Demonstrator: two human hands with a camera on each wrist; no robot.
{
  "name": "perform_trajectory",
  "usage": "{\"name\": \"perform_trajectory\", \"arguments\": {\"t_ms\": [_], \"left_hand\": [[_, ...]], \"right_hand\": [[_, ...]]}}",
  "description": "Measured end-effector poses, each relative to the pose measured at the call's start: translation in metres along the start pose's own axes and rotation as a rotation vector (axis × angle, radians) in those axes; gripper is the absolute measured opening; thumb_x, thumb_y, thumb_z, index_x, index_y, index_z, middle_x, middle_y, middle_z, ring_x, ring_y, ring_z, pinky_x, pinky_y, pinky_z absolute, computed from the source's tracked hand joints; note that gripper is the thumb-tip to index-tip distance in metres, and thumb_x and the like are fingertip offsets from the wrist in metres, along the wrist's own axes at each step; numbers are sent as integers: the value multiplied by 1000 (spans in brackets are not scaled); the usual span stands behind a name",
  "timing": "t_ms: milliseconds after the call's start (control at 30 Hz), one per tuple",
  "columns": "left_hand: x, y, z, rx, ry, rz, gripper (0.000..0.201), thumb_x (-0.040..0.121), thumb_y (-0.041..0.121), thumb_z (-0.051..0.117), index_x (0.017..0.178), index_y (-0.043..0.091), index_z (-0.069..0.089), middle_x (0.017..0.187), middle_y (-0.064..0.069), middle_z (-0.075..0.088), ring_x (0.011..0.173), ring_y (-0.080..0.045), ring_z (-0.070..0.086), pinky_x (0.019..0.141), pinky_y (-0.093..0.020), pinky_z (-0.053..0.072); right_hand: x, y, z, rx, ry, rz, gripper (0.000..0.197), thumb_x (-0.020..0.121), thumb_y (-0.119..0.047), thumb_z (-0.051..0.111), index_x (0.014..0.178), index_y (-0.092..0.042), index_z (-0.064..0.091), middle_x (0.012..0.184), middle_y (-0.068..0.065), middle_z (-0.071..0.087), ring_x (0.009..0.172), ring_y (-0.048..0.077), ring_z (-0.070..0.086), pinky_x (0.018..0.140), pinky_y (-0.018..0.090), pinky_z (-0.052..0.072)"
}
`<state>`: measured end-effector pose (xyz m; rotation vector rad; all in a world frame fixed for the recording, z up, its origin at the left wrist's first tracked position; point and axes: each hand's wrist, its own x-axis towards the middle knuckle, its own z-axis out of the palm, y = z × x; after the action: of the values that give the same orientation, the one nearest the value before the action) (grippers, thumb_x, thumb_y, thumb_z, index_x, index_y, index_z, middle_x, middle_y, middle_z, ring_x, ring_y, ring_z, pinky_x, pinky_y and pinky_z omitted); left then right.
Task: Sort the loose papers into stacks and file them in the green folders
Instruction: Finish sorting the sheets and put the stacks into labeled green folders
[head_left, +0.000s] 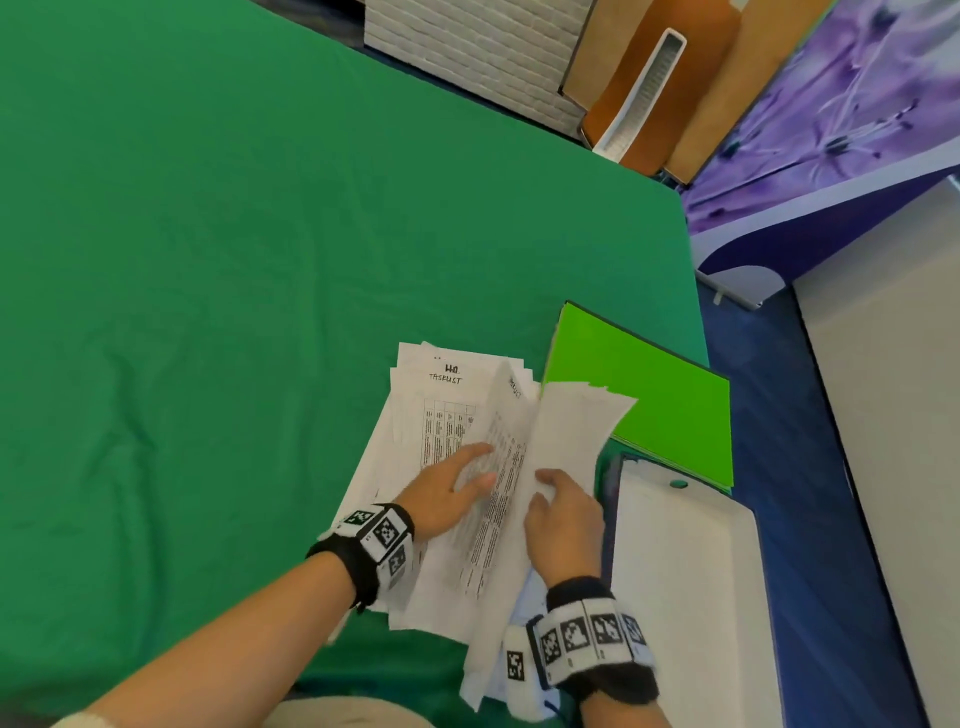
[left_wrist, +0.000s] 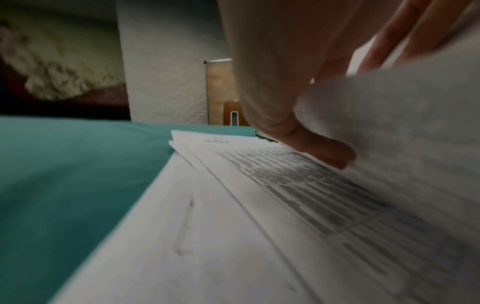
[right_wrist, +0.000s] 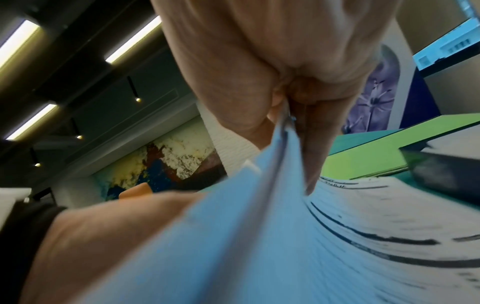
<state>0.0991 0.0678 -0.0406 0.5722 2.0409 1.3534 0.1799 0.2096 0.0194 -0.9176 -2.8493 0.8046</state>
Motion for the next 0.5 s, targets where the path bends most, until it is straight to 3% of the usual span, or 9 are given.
{"name": "perform_trajectory", "arguments": {"t_ms": [67,100,167,200,267,300,367,500], "left_hand": [[-2,5,3,-194,38,-8,58,96,62,32,150,48,15,160,14,15,145,-12,21,117,-37,20],[-3,5,1,-300,69,-25,58,95,65,28,148,54,9,158,17,11,145,-15,23,117,-43,23],[-4,3,-4,-459,203,-108,57,94,68,26,146,58,6,151,20,15,134,-25,43,110,-50,37],[-3,-1,-9,-417,349,-165,59,94,67,28,148,51,12,151,14,22,127,-27,51,106,-48,41],[3,-20,-22,-99,589,-356,58,97,54,39,143,18,37,143,-10,47,115,-27,58,100,-42,45],[5,-28,-28,43,613,-468,53,98,47,43,131,5,49,130,-18,56,108,-31,59,94,-40,48],[8,-37,-31,129,516,-582,54,97,44,45,112,-6,58,114,-26,61,97,-37,61,82,-39,50],[9,-31,-33,11,443,-627,59,96,49,47,116,-7,56,112,-23,64,100,-37,62,75,-33,46]], "right_hand": [[5,-13,16,-21,-47,1,41,97,-42,49,124,-13,61,118,8,67,108,23,61,91,29,46],[6,-19,24,-30,-71,15,55,95,-56,45,124,-13,61,119,7,67,110,23,60,93,30,45],[8,-30,37,-75,-111,50,75,87,-74,36,123,-12,61,118,6,66,111,24,59,93,32,45],[9,-35,43,-102,-124,60,79,84,-78,33,118,-13,62,114,6,66,107,25,60,91,33,46],[11,-43,54,-158,-138,59,77,82,-81,32,104,-15,63,103,5,66,96,24,61,85,34,50],[12,-44,60,-179,-150,54,74,82,-80,33,102,-14,62,101,5,65,94,24,61,83,35,51],[13,-47,68,-204,-176,47,67,86,-73,37,103,-13,61,102,5,65,93,23,61,82,35,51],[16,-46,74,-214,-194,29,60,90,-66,41,108,-12,61,106,6,65,95,23,60,83,34,50]]}}
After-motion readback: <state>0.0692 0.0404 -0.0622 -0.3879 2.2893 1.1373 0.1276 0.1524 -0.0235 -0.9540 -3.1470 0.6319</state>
